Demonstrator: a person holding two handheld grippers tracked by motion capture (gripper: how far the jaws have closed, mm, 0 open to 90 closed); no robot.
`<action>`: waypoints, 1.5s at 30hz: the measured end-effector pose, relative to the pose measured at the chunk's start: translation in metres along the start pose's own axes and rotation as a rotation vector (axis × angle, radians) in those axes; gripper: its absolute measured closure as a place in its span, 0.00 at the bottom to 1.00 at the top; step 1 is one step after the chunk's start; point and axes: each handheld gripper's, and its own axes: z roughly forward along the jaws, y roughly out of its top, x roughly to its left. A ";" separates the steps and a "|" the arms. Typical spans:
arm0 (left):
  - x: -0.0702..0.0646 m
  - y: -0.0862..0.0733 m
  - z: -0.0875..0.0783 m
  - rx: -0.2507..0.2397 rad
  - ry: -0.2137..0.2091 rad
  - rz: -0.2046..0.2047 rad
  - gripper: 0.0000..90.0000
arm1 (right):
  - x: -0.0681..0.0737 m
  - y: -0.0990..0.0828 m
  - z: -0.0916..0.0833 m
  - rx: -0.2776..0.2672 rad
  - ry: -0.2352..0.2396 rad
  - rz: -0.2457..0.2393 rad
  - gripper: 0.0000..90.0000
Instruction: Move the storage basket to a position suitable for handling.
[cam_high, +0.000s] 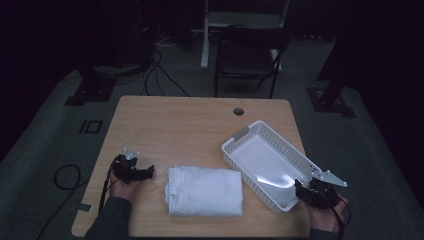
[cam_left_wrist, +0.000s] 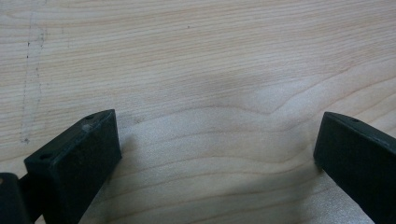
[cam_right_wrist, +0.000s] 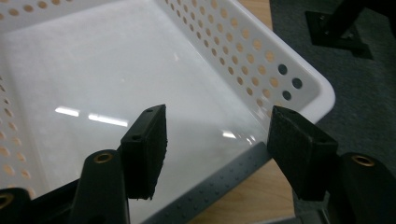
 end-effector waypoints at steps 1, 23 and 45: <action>0.000 0.000 0.000 0.000 0.000 0.001 0.00 | 0.001 -0.002 -0.004 -0.003 -0.033 0.022 0.39; -0.002 -0.001 -0.001 0.000 -0.005 0.006 0.00 | 0.016 -0.013 0.011 -0.022 -0.129 0.090 0.53; -0.002 -0.001 -0.001 0.001 -0.005 0.006 0.00 | 0.008 -0.004 0.019 -0.056 -0.061 0.151 0.54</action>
